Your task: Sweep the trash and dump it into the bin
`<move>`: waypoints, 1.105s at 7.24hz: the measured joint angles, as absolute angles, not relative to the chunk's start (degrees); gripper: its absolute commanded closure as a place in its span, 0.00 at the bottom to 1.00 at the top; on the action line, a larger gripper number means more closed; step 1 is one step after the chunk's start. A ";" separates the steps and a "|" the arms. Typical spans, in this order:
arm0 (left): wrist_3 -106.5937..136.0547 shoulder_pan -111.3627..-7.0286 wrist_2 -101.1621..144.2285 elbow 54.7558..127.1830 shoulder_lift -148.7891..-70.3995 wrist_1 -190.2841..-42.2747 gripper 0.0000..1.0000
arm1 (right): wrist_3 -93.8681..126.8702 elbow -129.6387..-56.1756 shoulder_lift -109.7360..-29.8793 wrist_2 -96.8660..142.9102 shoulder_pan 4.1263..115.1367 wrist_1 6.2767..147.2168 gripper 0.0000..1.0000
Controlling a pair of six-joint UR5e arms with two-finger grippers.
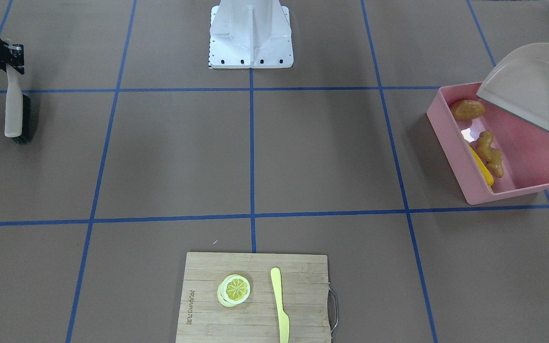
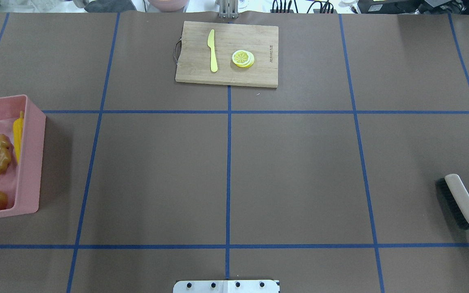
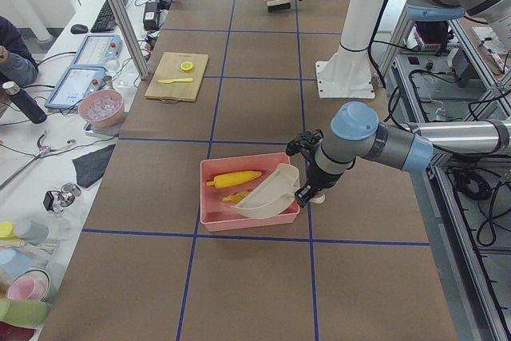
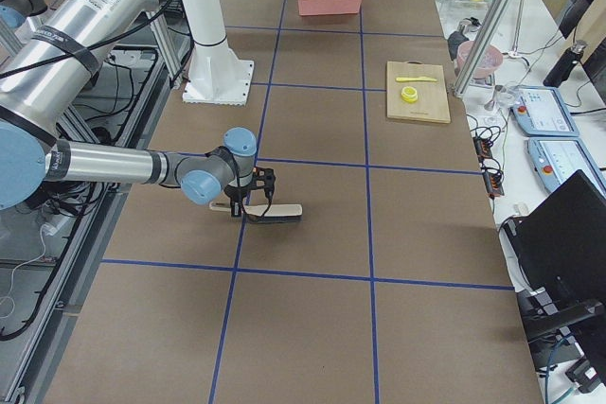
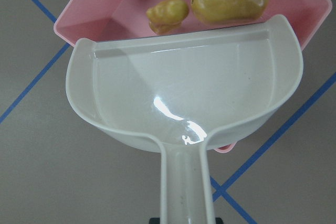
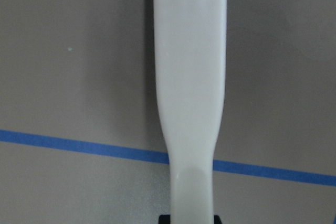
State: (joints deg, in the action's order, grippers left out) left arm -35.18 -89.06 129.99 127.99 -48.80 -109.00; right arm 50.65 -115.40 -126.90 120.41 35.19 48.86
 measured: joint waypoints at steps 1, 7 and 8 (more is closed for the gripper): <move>-35.61 -89.18 130.46 128.17 -48.83 -108.88 1.00 | 50.73 -115.21 -126.77 120.35 35.05 48.86 1.00; -23.65 -86.89 142.94 129.70 -57.39 -115.61 1.00 | 52.47 -114.53 -125.88 118.69 33.16 49.38 0.76; -21.12 -82.97 143.12 129.18 -58.89 -119.31 1.00 | 52.55 -114.53 -125.76 118.69 33.09 49.30 0.64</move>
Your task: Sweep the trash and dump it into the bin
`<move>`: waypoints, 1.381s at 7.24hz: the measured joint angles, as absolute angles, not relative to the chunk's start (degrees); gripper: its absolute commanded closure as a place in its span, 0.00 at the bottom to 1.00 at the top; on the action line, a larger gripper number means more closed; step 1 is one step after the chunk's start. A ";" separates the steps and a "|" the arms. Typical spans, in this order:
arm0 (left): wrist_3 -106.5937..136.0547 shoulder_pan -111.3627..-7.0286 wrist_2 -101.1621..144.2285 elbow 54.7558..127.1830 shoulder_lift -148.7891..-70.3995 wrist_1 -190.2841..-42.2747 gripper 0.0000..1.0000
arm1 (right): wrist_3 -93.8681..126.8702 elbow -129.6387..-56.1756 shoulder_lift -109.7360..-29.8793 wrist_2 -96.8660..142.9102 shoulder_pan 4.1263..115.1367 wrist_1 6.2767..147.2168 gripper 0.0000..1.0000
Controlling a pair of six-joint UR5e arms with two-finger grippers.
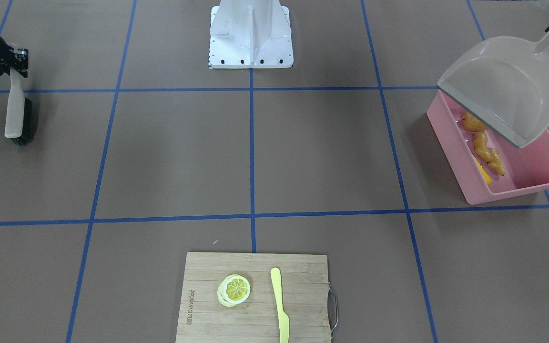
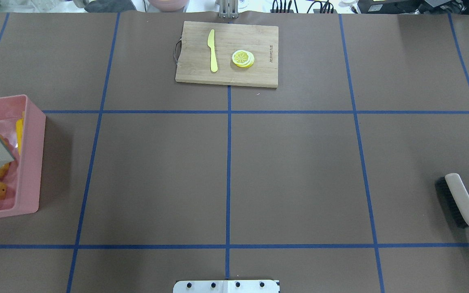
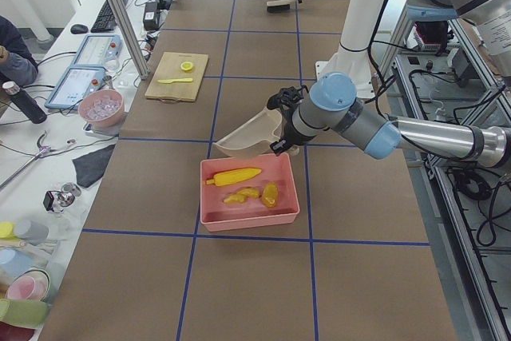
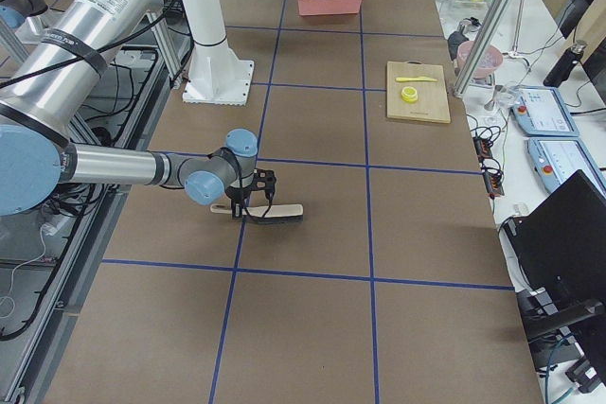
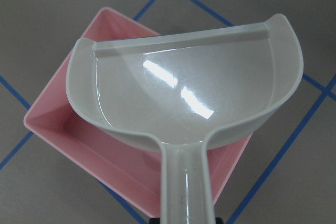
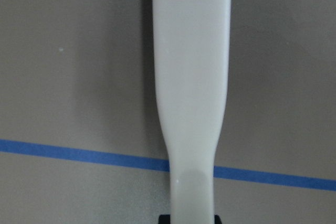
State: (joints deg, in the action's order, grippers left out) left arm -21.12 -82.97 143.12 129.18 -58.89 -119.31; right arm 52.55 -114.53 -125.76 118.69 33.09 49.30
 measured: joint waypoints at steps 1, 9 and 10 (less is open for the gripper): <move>-20.12 -77.31 142.05 128.11 -61.02 -122.76 1.00 | 52.63 -114.57 -125.72 118.72 33.07 49.15 0.49; -22.60 -43.30 127.69 111.38 -87.90 -135.85 1.00 | 52.44 -115.57 -124.59 118.96 34.88 48.62 0.00; -23.71 -42.62 126.63 109.75 -90.25 -135.87 1.00 | 51.95 -115.91 -124.14 119.09 37.18 48.61 0.00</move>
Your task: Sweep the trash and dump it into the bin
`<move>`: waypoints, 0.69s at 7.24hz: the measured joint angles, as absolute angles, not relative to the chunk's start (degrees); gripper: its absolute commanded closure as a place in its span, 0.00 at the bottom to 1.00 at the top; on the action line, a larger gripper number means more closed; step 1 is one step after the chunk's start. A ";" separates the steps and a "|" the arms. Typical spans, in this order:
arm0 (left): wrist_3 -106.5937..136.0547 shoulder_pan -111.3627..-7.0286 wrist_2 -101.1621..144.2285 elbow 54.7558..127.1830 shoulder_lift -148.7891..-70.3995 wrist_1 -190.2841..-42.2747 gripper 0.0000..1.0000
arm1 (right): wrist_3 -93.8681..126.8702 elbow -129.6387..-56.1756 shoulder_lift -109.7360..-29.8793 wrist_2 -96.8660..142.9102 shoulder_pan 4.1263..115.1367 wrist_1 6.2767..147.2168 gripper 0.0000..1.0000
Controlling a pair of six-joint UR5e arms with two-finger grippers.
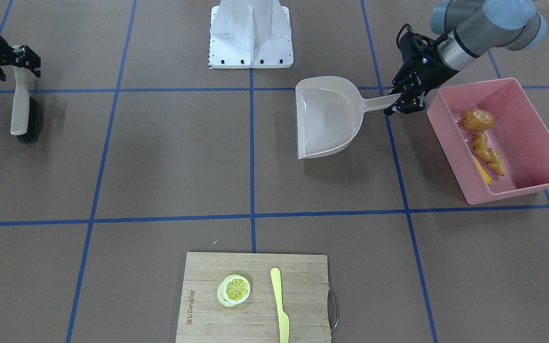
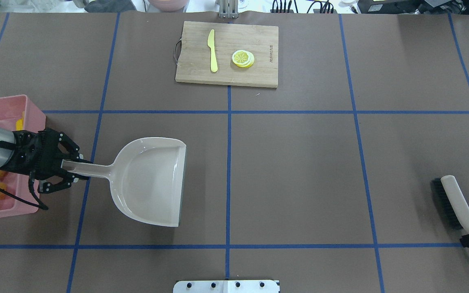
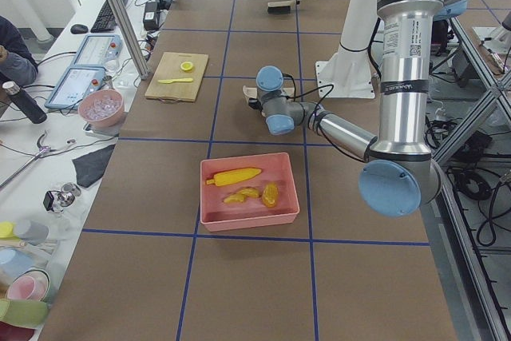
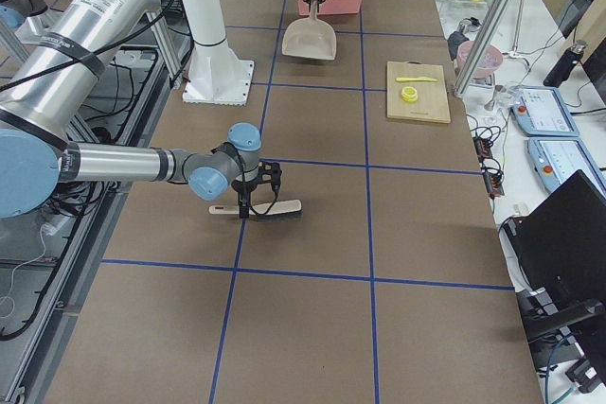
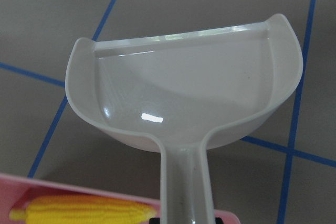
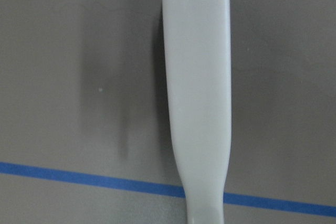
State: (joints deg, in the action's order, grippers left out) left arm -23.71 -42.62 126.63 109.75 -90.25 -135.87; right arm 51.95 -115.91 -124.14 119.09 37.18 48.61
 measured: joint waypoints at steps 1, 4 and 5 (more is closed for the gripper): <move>-24.73 -42.27 125.89 108.59 -92.05 -135.90 1.00 | 50.64 -116.02 -123.64 119.31 39.51 48.64 0.00; -25.60 -41.81 122.92 104.36 -96.04 -138.51 1.00 | 40.86 -114.35 -120.66 119.65 51.69 49.43 0.00; -25.48 -41.57 122.41 103.64 -96.40 -139.18 1.00 | 36.56 -113.13 -118.57 119.73 57.15 50.91 0.00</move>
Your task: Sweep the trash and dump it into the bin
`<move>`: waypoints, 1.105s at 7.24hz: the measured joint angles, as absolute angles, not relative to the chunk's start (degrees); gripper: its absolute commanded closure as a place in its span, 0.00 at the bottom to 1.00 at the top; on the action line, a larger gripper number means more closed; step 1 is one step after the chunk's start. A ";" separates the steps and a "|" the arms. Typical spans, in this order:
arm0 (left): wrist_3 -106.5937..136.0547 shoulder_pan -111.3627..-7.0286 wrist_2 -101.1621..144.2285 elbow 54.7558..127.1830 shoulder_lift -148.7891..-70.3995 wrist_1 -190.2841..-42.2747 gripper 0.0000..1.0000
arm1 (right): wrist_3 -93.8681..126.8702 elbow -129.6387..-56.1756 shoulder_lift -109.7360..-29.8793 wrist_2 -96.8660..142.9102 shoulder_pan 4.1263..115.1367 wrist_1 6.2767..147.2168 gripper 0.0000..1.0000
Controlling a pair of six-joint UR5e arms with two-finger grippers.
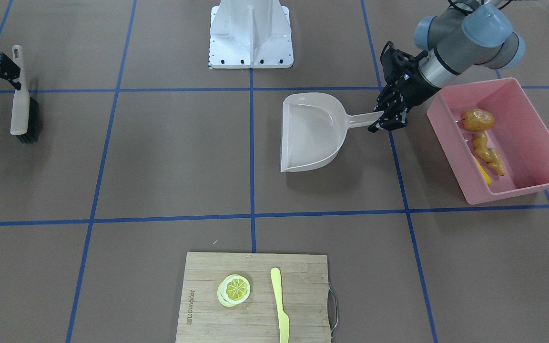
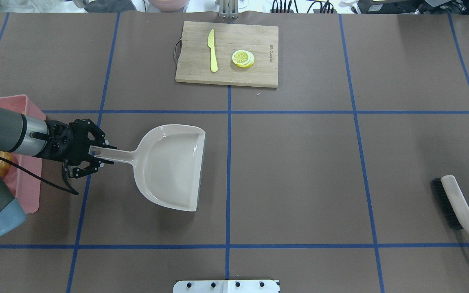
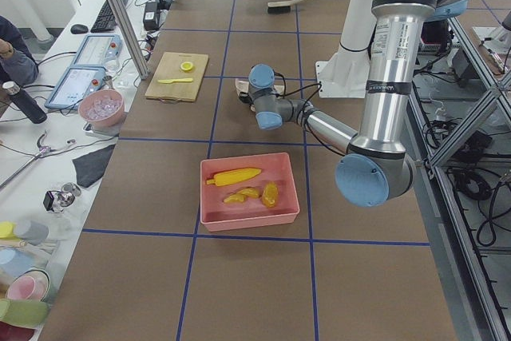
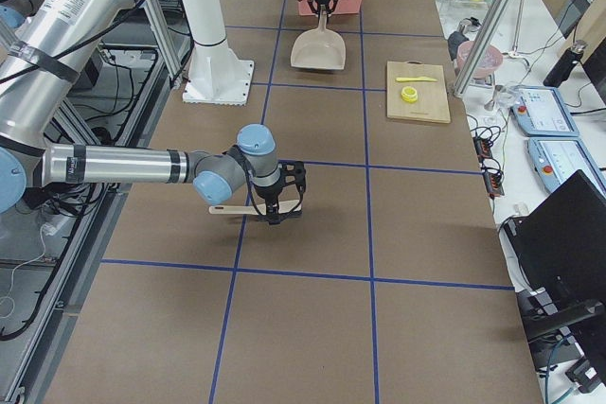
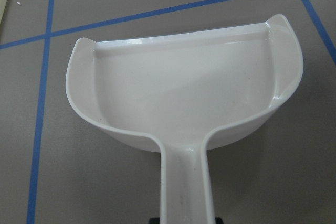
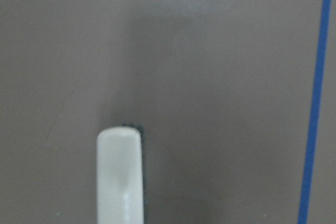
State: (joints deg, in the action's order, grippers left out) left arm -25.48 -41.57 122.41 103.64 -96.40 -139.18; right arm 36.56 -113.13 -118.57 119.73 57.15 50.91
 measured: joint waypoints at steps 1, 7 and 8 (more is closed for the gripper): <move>-25.00 -41.46 122.27 103.21 -96.53 -139.32 1.00 | 30.69 -112.23 -114.63 120.17 62.98 56.19 0.00; -20.63 -39.47 123.37 101.88 -97.36 -138.87 1.00 | 21.19 -102.79 -95.54 123.44 81.23 76.80 0.00; -20.66 -39.17 123.46 101.37 -97.84 -138.88 1.00 | 21.24 -100.18 -94.28 124.01 82.67 76.83 0.00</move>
State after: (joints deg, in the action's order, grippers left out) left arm -20.66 -39.17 123.46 101.37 -97.84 -138.88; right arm 21.24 -100.18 -94.28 124.01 82.67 76.83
